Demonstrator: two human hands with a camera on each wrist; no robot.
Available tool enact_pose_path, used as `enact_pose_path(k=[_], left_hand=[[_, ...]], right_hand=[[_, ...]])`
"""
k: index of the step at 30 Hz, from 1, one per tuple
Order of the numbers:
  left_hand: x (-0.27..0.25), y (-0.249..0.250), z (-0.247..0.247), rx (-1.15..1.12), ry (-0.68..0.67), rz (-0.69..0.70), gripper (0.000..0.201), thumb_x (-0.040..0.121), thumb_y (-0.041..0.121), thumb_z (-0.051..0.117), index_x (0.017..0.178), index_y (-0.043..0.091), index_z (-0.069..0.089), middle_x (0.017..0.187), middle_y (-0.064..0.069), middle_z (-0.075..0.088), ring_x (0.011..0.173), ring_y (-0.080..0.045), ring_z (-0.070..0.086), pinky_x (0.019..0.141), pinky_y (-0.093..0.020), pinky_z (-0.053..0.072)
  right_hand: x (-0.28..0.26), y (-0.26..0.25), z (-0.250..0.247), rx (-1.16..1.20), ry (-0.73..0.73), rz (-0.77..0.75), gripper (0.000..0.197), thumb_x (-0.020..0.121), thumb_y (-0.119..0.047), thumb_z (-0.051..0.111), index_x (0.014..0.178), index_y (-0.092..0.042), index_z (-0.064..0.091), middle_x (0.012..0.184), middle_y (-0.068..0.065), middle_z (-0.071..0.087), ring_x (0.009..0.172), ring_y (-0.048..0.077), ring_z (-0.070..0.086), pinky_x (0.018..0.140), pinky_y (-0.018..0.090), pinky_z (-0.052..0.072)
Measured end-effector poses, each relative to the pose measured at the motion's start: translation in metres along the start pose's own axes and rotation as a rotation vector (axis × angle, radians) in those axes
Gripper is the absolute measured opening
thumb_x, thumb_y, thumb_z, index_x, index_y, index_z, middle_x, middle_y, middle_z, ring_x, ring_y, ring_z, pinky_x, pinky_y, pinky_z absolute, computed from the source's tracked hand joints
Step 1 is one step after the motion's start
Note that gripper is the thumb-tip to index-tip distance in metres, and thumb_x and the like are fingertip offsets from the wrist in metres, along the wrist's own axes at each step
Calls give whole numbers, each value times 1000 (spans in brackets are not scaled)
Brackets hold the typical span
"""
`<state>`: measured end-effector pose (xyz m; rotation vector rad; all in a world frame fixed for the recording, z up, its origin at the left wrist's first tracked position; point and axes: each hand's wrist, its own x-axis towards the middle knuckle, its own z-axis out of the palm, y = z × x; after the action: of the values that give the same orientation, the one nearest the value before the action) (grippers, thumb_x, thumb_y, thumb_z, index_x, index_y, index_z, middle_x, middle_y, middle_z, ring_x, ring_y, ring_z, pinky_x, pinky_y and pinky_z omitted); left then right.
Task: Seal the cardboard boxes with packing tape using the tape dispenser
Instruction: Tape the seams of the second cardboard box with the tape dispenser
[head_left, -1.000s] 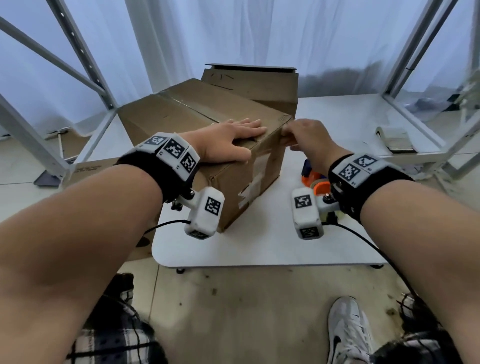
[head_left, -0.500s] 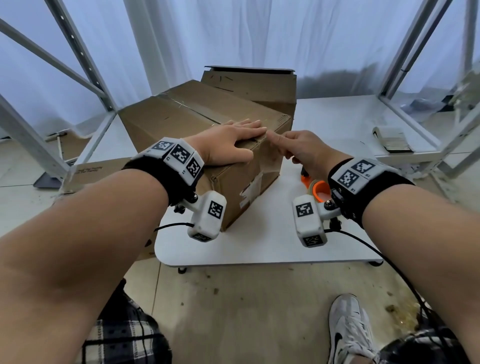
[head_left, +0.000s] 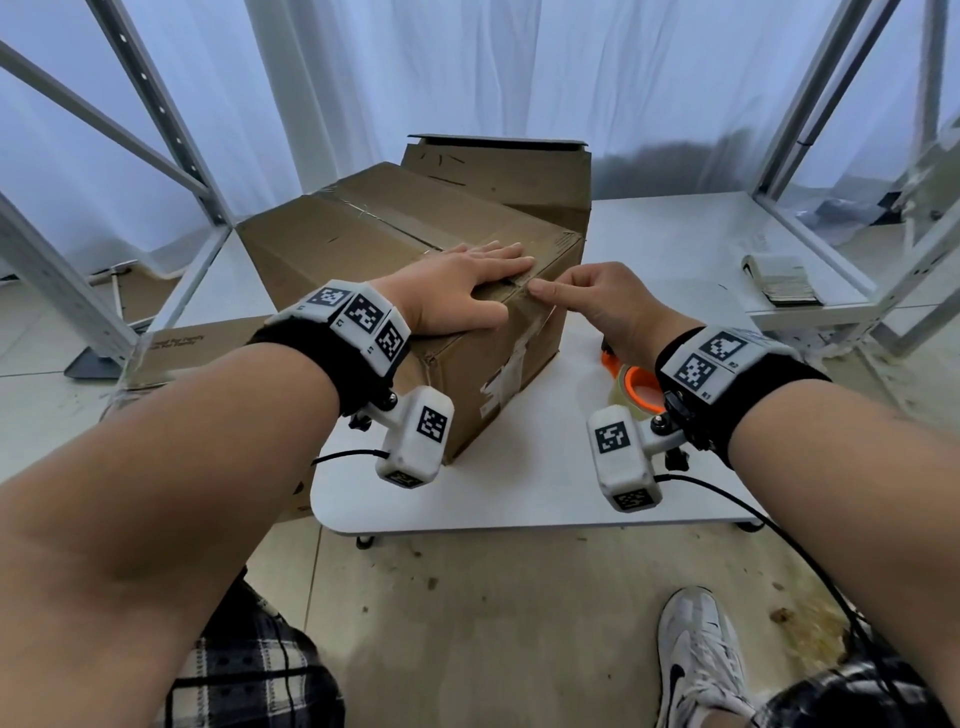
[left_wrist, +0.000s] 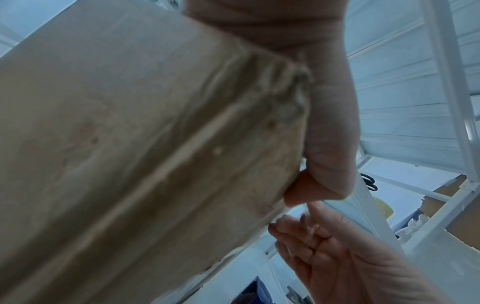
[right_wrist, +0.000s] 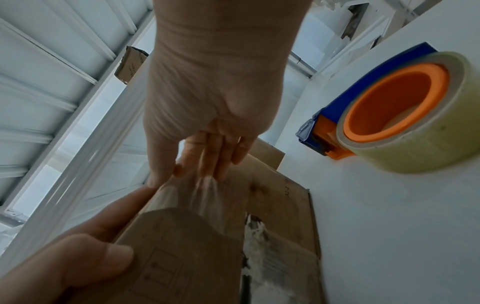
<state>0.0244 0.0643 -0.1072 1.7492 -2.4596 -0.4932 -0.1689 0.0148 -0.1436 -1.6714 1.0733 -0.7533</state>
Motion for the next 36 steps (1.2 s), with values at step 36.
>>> enact_pose_path(k=[36], left_hand=[[3,8,4,9,72,-108,56,98,53,30,149,33,25,159,9,9,146,-7,3,116,-33,-2]], right_hand=[[0,79,57,-46,297,45,36,81,-39,72,76,-5,62,69,4,61,65,17,52,64,30,40]])
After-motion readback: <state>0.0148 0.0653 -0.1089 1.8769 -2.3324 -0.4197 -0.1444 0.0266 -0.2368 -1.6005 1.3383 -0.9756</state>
